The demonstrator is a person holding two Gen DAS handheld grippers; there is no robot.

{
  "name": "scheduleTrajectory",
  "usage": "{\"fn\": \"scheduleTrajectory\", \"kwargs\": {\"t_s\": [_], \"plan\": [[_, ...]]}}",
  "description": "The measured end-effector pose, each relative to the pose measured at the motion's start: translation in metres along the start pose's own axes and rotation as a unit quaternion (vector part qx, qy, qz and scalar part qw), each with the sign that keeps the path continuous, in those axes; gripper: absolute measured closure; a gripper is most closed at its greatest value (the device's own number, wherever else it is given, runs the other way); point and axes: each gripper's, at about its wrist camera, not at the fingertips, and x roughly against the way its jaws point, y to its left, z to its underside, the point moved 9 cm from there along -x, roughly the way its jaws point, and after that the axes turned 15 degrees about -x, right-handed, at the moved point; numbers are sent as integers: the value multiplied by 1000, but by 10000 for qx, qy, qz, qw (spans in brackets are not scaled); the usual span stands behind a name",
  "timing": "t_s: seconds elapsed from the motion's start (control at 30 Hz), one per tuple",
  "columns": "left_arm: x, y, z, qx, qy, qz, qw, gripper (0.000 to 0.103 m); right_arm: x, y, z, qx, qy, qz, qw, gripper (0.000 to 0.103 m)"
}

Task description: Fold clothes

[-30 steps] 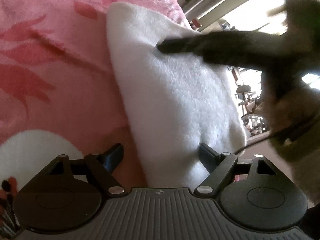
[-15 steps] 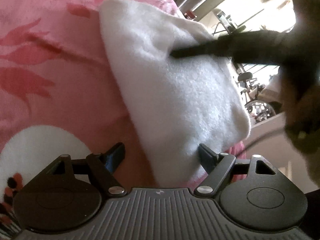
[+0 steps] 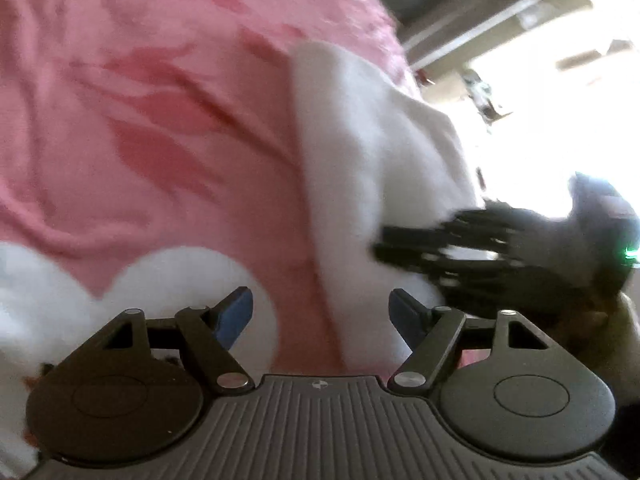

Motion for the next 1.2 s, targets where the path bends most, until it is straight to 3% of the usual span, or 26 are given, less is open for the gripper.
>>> {"fn": "scheduleTrajectory", "kwargs": {"t_s": [0.1, 0.17, 0.27, 0.4, 0.47, 0.6, 0.67, 0.73, 0.8, 0.87, 0.97, 1.07, 1.2], "plan": [[7, 0, -4, -40, -136, -173, 9997, 28, 18, 5, -3, 148, -25, 171, 9997, 89], [8, -2, -5, -98, -198, -218, 9995, 28, 40, 15, -2, 249, -160, 60, 9995, 89], [6, -5, -7, -180, -223, -269, 9992, 28, 19, 15, 18, 360, -17, 177, 9992, 89], [-7, -17, -22, -398, -171, -364, 9984, 28, 7, 13, 19, 236, -109, 146, 9996, 91], [-2, -19, -25, -572, -183, -479, 9970, 28, 18, 19, 17, 394, -183, 272, 9987, 90], [15, -23, -31, -922, -301, -720, 9927, 28, 54, 28, 21, 334, -413, 14, 9986, 89], [10, -24, -36, -1015, -284, -770, 9914, 28, 29, 19, 39, 438, -309, 215, 9983, 90], [-2, -30, -44, -1094, -231, -798, 9905, 29, 22, 17, 42, 363, -445, 133, 9983, 90], [-8, -45, -51, -1420, -242, -850, 9859, 31, 25, 17, 42, 268, -602, 84, 9978, 90], [-10, -66, -61, -1927, -405, -960, 9757, 31, 42, 20, 41, 196, -771, 136, 9967, 90], [-14, -99, -75, -2468, -628, -905, 9628, 31, 61, 2, 52, -186, -1166, 440, 9920, 90], [-41, -115, -76, -2683, -399, -939, 9579, 31, 54, -30, 75, -690, -1356, 814, 9850, 90], [-76, -118, -67, -2762, -124, -1202, 9535, 32, 77, -40, 93, -1201, -1878, 665, 9726, 90]]}}
